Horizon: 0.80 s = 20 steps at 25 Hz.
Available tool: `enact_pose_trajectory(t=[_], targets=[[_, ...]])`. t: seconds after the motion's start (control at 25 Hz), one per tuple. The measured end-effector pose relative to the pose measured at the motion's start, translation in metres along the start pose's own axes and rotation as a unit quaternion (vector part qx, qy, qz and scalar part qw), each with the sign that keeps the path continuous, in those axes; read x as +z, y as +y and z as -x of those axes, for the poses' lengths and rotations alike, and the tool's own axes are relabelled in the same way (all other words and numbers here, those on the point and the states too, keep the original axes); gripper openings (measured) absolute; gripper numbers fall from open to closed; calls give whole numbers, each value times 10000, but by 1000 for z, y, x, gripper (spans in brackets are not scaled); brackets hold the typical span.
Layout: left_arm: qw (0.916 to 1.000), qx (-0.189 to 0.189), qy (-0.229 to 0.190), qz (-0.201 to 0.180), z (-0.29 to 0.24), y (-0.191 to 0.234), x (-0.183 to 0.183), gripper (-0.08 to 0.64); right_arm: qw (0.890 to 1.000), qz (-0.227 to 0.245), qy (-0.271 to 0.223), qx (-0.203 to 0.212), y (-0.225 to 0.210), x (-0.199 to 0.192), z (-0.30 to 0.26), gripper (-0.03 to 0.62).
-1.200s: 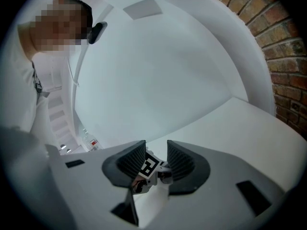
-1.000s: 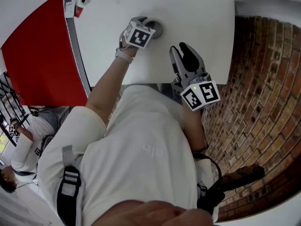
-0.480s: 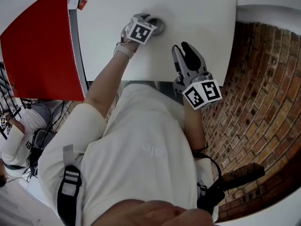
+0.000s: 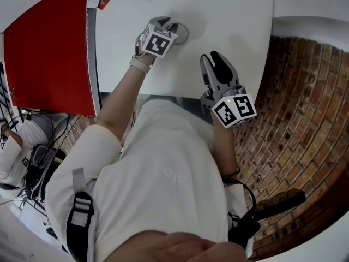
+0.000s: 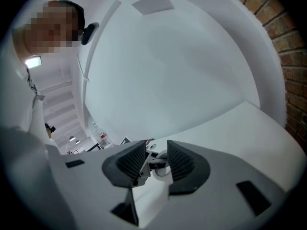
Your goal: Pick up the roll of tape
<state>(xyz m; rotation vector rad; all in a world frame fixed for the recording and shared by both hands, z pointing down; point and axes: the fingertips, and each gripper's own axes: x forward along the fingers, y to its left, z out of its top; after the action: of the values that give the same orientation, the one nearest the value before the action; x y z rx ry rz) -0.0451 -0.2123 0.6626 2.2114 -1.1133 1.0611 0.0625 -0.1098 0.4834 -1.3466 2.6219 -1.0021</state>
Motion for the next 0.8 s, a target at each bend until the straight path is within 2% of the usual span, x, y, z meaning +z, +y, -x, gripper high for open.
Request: enact_pose_trajectory(t=[0.28,0.48,0.8], targets=[[9981,197,-567,101,49,4,36,114,9996,171,-54,209,17,13,1,121],[9939,437,-1009,95,97,8,65,114,9987,315,-168,354,29,26,5,121],[9871,574,-1494,-58,152,1,100,114,9972,485,-317,482,44,52,8,121]])
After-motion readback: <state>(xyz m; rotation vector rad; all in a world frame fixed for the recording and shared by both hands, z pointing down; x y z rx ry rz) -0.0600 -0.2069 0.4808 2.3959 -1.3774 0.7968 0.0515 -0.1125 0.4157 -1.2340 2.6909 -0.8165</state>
